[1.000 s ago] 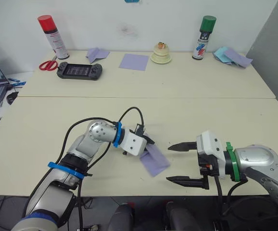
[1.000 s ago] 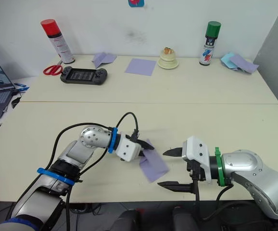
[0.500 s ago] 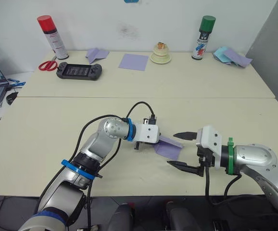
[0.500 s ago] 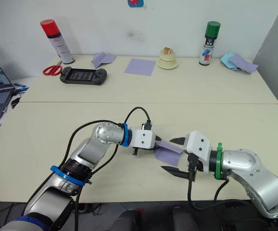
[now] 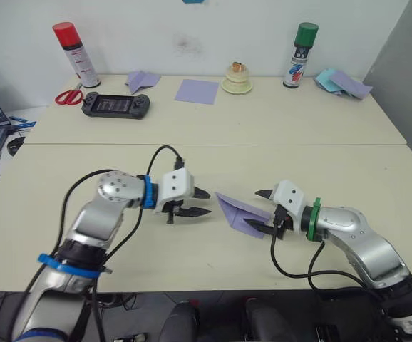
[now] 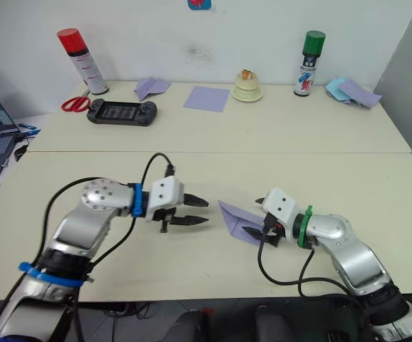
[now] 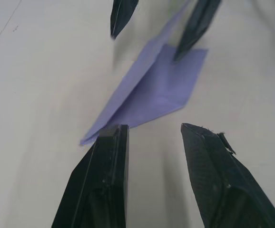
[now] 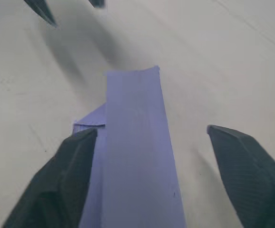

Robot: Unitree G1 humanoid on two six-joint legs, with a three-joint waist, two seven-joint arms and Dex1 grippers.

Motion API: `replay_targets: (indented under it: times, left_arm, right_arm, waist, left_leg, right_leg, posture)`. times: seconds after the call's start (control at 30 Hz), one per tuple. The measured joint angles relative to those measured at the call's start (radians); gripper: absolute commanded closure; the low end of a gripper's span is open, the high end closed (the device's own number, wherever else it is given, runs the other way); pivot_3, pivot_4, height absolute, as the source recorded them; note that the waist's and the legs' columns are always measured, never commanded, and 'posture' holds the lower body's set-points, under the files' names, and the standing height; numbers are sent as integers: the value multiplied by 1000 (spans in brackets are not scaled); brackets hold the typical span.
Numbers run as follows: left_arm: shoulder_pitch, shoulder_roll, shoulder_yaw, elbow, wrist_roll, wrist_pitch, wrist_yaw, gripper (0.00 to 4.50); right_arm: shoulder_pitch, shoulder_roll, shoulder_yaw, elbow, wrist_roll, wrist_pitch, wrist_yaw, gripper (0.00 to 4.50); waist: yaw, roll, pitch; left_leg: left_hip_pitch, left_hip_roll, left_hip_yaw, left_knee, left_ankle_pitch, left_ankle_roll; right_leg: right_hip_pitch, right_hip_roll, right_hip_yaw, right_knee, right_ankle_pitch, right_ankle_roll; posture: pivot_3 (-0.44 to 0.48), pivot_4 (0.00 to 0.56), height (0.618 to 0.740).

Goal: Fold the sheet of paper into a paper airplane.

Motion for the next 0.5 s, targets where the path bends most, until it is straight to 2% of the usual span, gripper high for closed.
replay_targets:
  times: [0.23, 0.5]
  left_arm:
    - [137, 124, 148, -227, -140, 149, 34, 2467]
    - [251, 170, 239, -327, -218, 228, 105, 2467]
  right_arm:
    - [-71, -24, 43, 101, -47, -141, 155, 4397]
    - [-189, -14, 91, 279, -92, -375, 336, 4481]
  waist:
    - [0, 0, 0]
    - [0, 0, 0]
  left_leg:
    - [1, 0, 0, 0, 0, 0]
    - [2, 1, 0, 0, 0, 0]
  right_leg:
    - [1, 0, 0, 0, 1, -1]
    - [1, 0, 0, 0, 1, -1]
  posture:
    - [0, 150, 740]
    - [0, 150, 740]
